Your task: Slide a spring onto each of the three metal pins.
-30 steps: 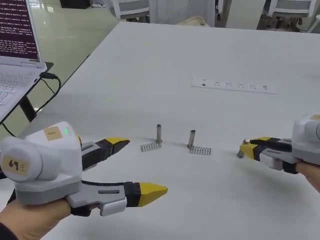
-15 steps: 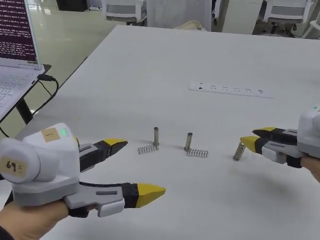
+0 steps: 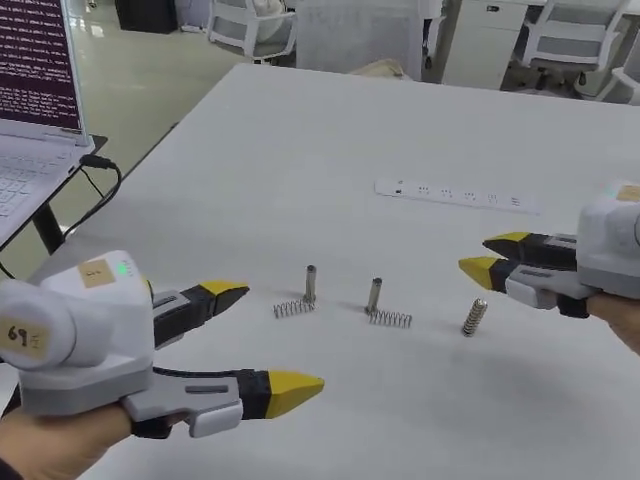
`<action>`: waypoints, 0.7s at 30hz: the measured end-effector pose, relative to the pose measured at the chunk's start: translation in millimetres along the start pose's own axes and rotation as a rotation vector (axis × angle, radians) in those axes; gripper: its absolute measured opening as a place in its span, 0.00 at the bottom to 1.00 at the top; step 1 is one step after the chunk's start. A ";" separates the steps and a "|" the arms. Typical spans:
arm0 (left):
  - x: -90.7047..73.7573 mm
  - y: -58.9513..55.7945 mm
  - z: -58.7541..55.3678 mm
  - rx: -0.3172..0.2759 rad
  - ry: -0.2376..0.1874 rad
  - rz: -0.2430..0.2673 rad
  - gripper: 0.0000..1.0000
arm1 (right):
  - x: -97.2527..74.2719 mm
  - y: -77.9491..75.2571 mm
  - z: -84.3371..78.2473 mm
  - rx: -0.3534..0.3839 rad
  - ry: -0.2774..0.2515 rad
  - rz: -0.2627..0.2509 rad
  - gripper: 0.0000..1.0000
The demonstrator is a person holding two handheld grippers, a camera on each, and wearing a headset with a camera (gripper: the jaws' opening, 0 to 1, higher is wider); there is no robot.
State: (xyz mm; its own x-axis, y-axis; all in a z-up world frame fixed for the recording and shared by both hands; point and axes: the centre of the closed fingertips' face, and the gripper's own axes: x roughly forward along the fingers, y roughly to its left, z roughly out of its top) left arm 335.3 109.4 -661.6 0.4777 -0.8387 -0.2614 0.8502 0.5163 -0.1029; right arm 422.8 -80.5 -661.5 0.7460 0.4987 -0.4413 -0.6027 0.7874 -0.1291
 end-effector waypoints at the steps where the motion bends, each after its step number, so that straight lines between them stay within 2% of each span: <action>1: -0.3 0.2 -0.2 0.000 0.000 0.000 0.75 | 1.3 3.2 2.1 -0.015 0.003 0.009 0.24; 11: -8.1 3.5 0.9 0.000 -0.011 0.018 0.75 | 18.3 29.8 6.9 -0.096 0.044 0.083 0.23; 16: -10.8 4.2 1.7 0.003 -0.014 0.026 0.75 | 28.8 44.4 3.0 -0.142 0.084 0.126 0.24; 21: -12.2 4.4 2.0 0.008 -0.012 0.031 0.75 | 41.5 54.0 -4.9 -0.153 0.130 0.163 0.24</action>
State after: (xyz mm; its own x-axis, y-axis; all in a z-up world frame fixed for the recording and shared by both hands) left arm 333.6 121.5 -656.9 0.5069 -0.8242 -0.2525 0.8365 0.5410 -0.0868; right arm 419.8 -19.0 -691.1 0.5992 0.5560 -0.5761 -0.7550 0.6319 -0.1754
